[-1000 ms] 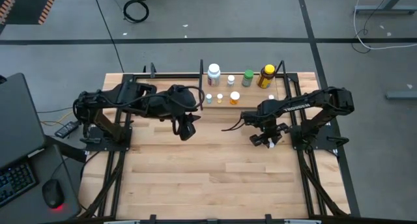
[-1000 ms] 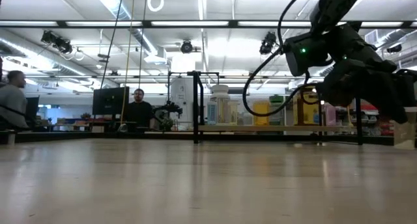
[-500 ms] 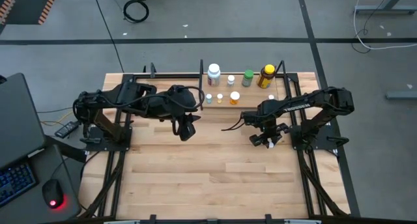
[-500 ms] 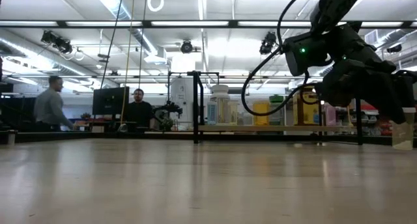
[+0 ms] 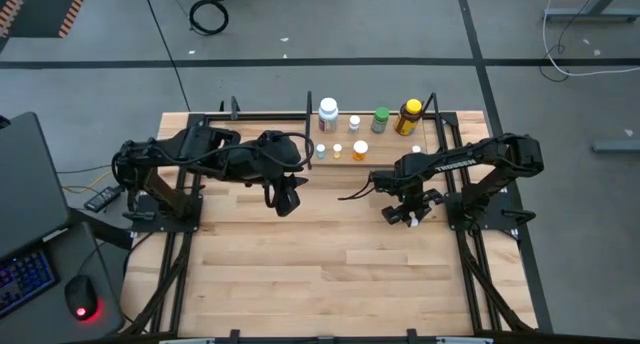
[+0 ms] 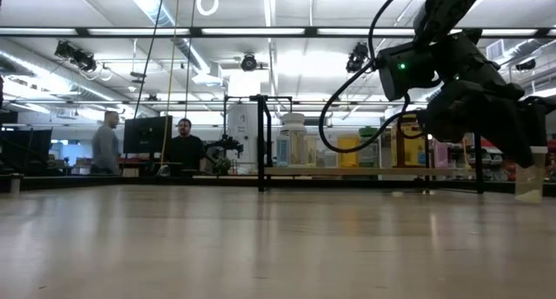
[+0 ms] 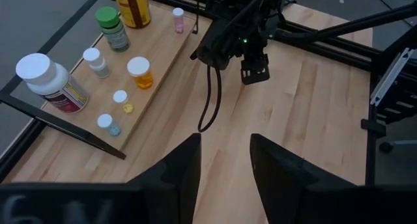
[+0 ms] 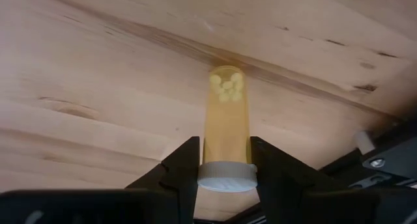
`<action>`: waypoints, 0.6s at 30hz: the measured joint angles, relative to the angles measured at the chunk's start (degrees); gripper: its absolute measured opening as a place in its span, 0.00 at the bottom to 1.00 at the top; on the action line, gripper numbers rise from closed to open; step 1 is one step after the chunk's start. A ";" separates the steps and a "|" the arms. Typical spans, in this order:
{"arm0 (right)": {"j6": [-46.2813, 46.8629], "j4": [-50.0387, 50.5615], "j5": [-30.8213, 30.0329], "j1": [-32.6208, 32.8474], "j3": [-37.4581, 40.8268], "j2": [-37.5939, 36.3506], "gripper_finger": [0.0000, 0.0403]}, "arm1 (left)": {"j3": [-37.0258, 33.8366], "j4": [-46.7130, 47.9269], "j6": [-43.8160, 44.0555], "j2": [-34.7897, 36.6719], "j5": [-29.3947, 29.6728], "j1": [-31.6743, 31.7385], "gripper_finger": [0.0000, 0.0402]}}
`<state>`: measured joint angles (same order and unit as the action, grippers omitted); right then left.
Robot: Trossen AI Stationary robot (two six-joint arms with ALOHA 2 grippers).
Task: Pick and place medicine bottles onto shelf by color
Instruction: Put the small yellow pill bottle on the shelf
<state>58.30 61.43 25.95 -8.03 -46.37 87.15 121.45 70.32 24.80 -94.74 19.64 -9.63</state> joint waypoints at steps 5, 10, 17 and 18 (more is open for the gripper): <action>0.02 -0.07 -0.37 0.01 0.00 0.00 0.35 | 0.00 0.00 0.00 0.00 0.00 0.00 0.35; -0.51 -0.09 -0.37 0.00 0.00 0.00 0.35 | 0.00 0.00 -0.02 0.00 0.01 0.01 0.36; -1.05 -0.11 -0.39 0.01 0.00 0.00 0.42 | 0.00 0.00 -0.04 0.00 0.00 0.02 0.34; -1.06 -0.11 -0.40 -0.01 -0.02 0.00 0.44 | 0.00 0.00 -0.04 0.00 0.01 0.02 0.35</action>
<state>57.24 61.32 25.55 -8.03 -46.38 87.15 121.45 70.32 24.75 -94.74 19.65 -9.61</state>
